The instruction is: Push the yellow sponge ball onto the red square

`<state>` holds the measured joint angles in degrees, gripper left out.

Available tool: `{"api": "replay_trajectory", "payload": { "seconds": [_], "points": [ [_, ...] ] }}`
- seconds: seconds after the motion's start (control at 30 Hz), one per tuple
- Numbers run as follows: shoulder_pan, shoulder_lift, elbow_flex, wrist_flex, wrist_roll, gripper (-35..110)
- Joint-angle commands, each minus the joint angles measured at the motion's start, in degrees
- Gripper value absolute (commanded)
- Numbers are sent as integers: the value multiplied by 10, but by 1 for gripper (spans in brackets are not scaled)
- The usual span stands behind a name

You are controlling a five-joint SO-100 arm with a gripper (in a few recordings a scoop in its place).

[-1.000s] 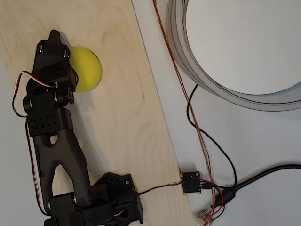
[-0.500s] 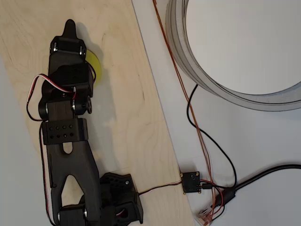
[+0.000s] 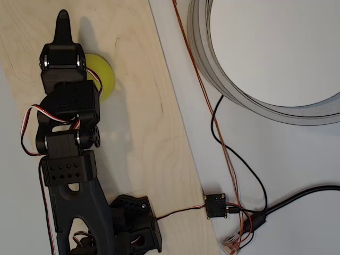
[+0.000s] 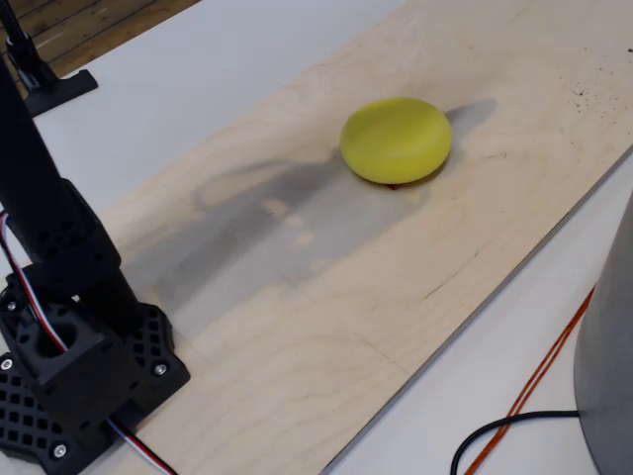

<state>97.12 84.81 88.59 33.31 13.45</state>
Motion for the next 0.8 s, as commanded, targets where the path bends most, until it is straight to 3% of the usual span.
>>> {"api": "replay_trajectory", "payload": {
  "seconds": [0.0, 0.13, 0.4, 0.47, 0.53, 0.6, 0.77],
  "points": [
    [7, 33, -2, -29, -1, 11],
    [4, 48, 26, -80, -43, 36],
    [-3, 71, 35, -110, -71, 43],
    [0, 71, 34, -116, -54, 35],
    [0, 67, 18, -117, -64, 12],
    [5, 62, 10, -117, -51, 2],
    [16, 45, 1, -117, -45, 0]
  ]
}}
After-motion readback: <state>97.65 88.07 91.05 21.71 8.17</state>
